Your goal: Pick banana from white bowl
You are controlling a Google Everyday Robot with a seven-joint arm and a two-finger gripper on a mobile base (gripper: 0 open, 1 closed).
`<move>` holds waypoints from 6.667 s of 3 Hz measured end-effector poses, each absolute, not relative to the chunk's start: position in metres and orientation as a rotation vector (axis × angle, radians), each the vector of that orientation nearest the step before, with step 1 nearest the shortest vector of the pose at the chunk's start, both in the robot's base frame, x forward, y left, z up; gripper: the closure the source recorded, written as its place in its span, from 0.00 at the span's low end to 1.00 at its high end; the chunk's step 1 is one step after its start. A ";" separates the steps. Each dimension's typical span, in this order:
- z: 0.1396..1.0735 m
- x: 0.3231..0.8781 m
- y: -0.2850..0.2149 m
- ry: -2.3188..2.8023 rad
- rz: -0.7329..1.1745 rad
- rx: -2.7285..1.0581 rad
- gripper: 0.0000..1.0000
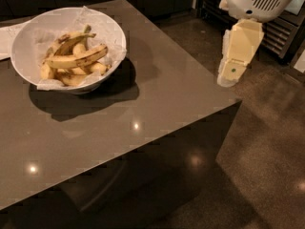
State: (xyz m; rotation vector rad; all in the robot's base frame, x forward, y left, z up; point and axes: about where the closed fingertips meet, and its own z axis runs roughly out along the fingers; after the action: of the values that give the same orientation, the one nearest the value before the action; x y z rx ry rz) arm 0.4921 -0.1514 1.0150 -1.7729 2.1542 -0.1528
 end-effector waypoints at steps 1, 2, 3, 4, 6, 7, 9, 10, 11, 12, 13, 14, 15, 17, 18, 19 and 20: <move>1.029 0.512 -0.121 2.059 -0.168 -1.809 0.00; 1.042 0.528 -0.091 1.966 -0.175 -1.883 0.00; 1.048 0.529 -0.089 1.949 -0.183 -1.869 0.00; 1.047 0.536 -0.087 1.943 -0.172 -1.853 0.00; 1.038 0.580 -0.044 1.885 -0.048 -1.932 0.00; 1.032 0.597 -0.020 1.849 -0.022 -1.979 0.00; 1.029 0.606 -0.001 1.781 -0.032 -2.010 0.00; 1.027 0.613 0.030 1.713 0.002 -2.067 0.00; 1.025 0.619 0.061 1.638 -0.014 -2.153 0.14; 1.019 0.626 0.083 1.596 -0.025 -2.210 0.34; 1.012 0.632 0.095 1.584 -0.027 -2.232 0.40; 1.002 0.634 0.101 1.589 -0.020 -2.250 0.40; 0.989 0.635 0.108 1.592 -0.008 -2.282 0.40; 0.966 0.638 0.130 1.553 0.030 -2.369 0.38; 0.958 0.640 0.142 1.534 0.055 -2.395 0.37; 0.949 0.642 0.153 1.530 0.089 -2.411 0.37; 0.938 0.641 0.160 1.545 0.139 -2.416 0.38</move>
Offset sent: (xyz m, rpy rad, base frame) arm 0.0503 0.0932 0.0350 -0.0225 -0.0551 0.2511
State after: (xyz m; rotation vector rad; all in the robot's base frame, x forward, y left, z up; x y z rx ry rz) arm 0.6406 0.1603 0.9384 -2.4159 1.5453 0.1391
